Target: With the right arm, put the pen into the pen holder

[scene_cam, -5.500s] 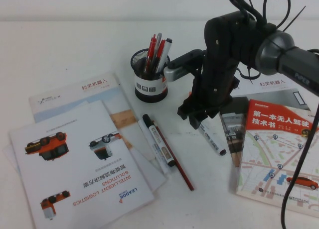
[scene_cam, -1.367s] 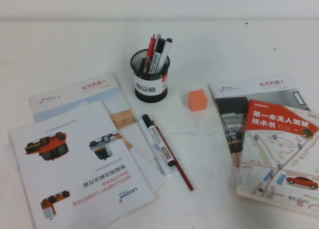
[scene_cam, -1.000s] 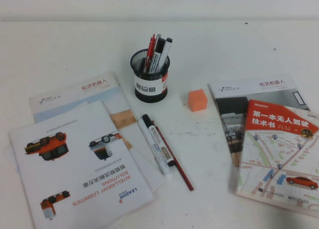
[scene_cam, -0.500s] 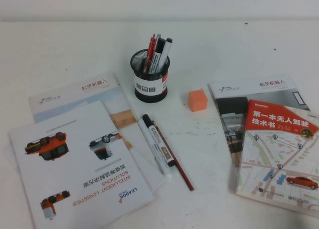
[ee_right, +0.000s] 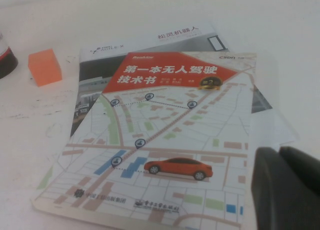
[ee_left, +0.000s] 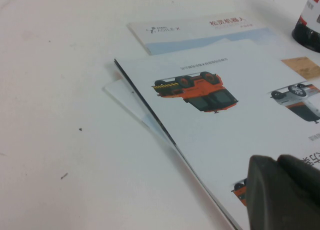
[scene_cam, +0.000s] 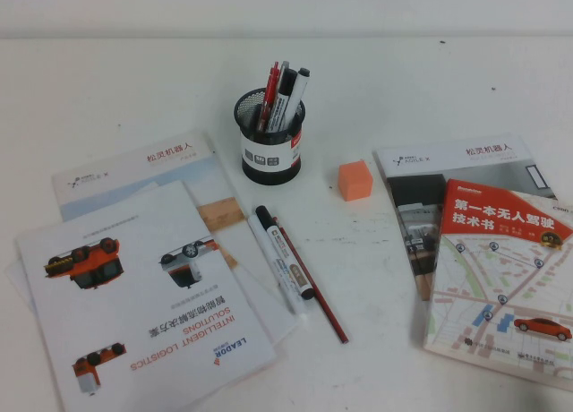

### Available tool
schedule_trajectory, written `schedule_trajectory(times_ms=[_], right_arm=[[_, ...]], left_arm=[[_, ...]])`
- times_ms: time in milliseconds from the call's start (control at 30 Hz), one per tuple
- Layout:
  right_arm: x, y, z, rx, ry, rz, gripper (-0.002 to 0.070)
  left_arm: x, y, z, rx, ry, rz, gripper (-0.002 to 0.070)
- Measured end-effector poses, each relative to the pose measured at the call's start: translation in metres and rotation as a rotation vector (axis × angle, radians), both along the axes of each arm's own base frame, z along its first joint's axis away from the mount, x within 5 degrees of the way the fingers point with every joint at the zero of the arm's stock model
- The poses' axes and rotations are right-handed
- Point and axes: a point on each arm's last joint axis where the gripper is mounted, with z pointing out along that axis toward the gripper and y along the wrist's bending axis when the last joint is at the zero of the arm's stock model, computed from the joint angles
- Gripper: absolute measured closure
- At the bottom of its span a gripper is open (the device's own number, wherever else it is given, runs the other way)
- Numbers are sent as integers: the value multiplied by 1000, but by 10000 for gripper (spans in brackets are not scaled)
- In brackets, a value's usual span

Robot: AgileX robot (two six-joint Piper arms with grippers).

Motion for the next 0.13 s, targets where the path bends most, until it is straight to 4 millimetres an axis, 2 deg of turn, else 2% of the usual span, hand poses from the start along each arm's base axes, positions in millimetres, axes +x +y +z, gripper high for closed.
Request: schedule_trajectory(times_ms=[133], right_arm=[[0, 0, 0, 0, 0, 0, 695]], left_arm=[[0, 0, 0, 0, 0, 0, 678]])
